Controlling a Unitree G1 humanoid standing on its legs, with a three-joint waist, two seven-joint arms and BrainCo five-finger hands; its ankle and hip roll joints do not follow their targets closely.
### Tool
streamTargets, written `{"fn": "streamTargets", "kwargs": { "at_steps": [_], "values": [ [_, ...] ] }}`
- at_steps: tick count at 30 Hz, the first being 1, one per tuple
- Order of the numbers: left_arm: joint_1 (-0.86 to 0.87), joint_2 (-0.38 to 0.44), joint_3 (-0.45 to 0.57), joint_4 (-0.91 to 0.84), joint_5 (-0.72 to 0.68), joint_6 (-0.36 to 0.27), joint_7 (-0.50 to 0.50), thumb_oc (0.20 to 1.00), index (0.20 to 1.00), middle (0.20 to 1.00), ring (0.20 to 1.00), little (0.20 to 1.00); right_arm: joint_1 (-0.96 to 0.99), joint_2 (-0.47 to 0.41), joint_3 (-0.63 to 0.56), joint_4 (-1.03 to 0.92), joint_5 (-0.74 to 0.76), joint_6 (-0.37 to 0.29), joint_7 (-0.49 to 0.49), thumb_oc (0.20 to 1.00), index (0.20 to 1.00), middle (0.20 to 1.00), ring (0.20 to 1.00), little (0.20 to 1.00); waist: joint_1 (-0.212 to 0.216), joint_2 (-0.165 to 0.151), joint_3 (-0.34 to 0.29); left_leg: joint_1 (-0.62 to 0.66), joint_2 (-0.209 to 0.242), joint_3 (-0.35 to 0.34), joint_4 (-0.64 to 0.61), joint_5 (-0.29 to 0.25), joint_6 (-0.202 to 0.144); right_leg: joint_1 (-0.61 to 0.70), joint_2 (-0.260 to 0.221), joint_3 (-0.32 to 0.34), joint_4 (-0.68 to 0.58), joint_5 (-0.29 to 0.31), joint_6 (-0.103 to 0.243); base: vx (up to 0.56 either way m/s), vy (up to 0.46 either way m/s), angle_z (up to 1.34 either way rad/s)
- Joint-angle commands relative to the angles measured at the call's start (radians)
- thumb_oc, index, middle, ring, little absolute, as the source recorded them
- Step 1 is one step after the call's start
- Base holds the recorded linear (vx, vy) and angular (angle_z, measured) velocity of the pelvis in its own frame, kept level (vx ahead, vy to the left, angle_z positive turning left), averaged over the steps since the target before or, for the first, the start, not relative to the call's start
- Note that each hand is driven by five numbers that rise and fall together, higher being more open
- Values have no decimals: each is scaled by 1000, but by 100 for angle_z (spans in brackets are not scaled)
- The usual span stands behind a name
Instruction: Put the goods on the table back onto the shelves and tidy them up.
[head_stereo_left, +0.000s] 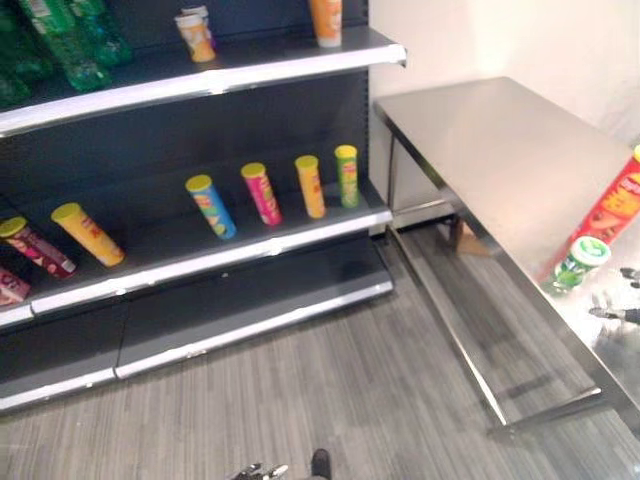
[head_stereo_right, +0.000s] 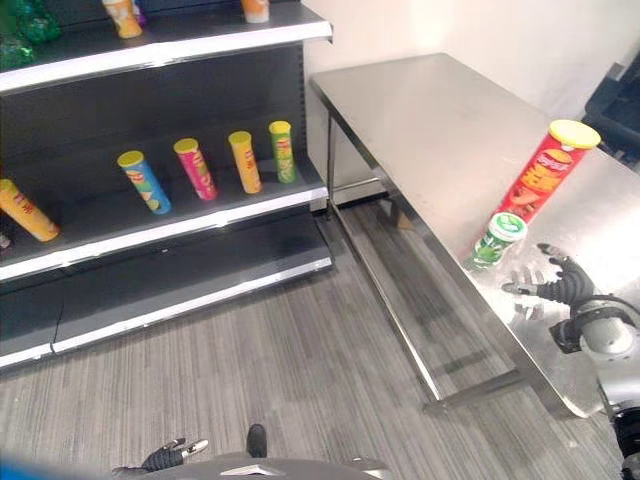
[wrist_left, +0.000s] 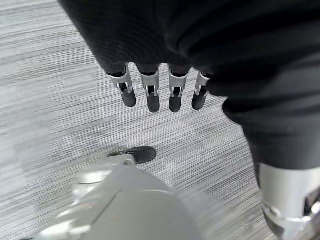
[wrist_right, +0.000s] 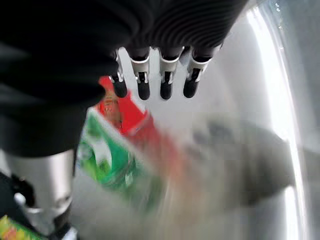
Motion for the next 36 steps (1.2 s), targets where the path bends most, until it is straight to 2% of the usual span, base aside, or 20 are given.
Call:
{"fn": "streamTargets", "kwargs": {
  "at_steps": [1, 8, 14, 24, 36],
  "values": [
    [-37, 41, -6, -4, 6, -14, 10, 1000, 1000, 1000, 1000, 1000, -83, -25, 7, 7, -17, -33, -50, 1000, 1000, 1000, 1000, 1000, 40, -30, 6, 44, 55, 20, 67, -149, -58, -103, 4, 55, 58, -60, -6, 49, -1, 0],
    [-24, 37, -5, 2, 11, -10, 21, 1000, 1000, 1000, 1000, 1000, -116, 21, 7, 29, -76, -24, -117, 1000, 1000, 1000, 1000, 1000, 51, -23, 5, 59, 52, 16, 52, -150, -56, -93, 3, 48, 59, -67, -6, 35, -7, -1],
    [-19, 25, 4, 3, 27, -1, 37, 1000, 1000, 1000, 1000, 1000, -74, 30, -51, -20, -174, 19, -170, 1000, 1000, 1000, 1000, 1000, 49, -20, 4, 67, 51, 11, 43, -153, -55, -88, 3, 41, 61, -72, -6, 27, 0, 5],
    [-10, 39, -10, -14, 21, -1, 35, 1000, 1000, 1000, 1000, 1000, -150, 65, -24, 43, -98, 5, -212, 1000, 1000, 1000, 1000, 1000, 58, -21, 8, 73, 44, 17, 49, -170, -39, -99, 0, 66, 58, -62, 1, 21, -2, -2],
    [-9, 60, -39, -26, 3, 2, 24, 1000, 1000, 1000, 1000, 1000, -287, 72, 68, 122, 46, -25, -195, 1000, 1000, 1000, 1000, 1000, 72, -11, 24, 43, 32, 9, 56, -170, -32, -133, -2, 94, 52, -53, 4, 11, 1, -4]
  ]
}}
